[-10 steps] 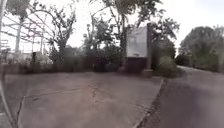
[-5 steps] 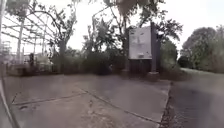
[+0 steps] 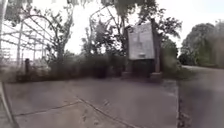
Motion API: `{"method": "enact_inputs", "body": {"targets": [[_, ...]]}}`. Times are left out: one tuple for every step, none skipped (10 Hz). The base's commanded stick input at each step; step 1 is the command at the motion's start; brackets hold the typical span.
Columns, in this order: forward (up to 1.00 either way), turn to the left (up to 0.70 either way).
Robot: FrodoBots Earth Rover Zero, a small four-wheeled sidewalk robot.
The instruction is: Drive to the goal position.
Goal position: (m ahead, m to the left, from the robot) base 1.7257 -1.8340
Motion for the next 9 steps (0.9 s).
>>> {"method": "enact_inputs", "body": {"targets": [[0.7,-0.34],[0.7,-0.34],[0.7,-0.34],[0.7,-0.34],[0.7,-0.34],[0.7,-0.34],[0.7,-0.34],[0.7,-0.34],[0.7,-0.34]]}}
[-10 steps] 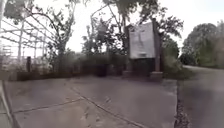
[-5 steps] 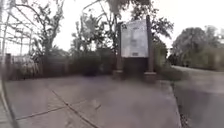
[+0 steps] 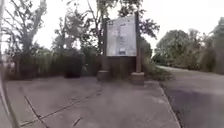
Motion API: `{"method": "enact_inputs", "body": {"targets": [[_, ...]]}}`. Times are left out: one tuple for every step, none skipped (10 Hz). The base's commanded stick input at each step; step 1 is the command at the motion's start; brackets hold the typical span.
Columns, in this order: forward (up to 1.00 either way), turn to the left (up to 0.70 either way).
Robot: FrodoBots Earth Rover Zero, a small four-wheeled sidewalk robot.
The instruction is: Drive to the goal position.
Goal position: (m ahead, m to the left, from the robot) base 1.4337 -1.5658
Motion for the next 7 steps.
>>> {"method": "enact_inputs", "body": {"targets": [[0.7,-0.34],[0.7,-0.34],[0.7,-0.34],[0.7,-0.34],[0.7,-0.34],[0.7,-0.34],[0.7,-0.34]]}}
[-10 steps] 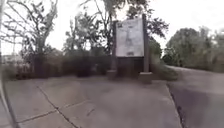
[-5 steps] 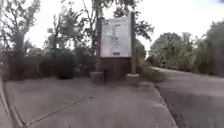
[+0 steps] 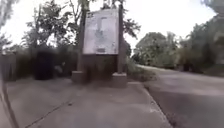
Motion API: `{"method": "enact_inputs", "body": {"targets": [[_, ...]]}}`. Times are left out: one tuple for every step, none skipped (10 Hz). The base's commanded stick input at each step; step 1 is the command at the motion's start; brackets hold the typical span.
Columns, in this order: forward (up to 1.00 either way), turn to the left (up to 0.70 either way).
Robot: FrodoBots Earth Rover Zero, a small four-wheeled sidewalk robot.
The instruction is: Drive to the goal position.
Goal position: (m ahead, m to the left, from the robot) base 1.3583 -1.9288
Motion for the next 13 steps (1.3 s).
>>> {"method": "enact_inputs", "body": {"targets": [[0.7,-0.34],[0.7,-0.34],[0.7,-0.34],[0.7,-0.34],[0.7,-0.34],[0.7,-0.34],[0.7,-0.34],[0.7,-0.34],[0.7,-0.34],[0.7,-0.34],[0.7,-0.34],[0.7,-0.34],[0.7,-0.34]]}}
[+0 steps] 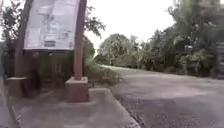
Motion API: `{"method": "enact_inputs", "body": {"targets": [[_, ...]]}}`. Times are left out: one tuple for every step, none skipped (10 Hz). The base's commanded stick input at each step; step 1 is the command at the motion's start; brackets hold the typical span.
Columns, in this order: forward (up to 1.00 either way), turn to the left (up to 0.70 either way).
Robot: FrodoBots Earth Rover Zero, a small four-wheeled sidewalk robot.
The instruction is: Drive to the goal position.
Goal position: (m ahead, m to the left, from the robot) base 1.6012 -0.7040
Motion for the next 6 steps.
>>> {"method": "enact_inputs", "body": {"targets": [[0.7,-0.34],[0.7,-0.34],[0.7,-0.34],[0.7,-0.32],[0.7,-0.26],[0.7,-0.19]]}}
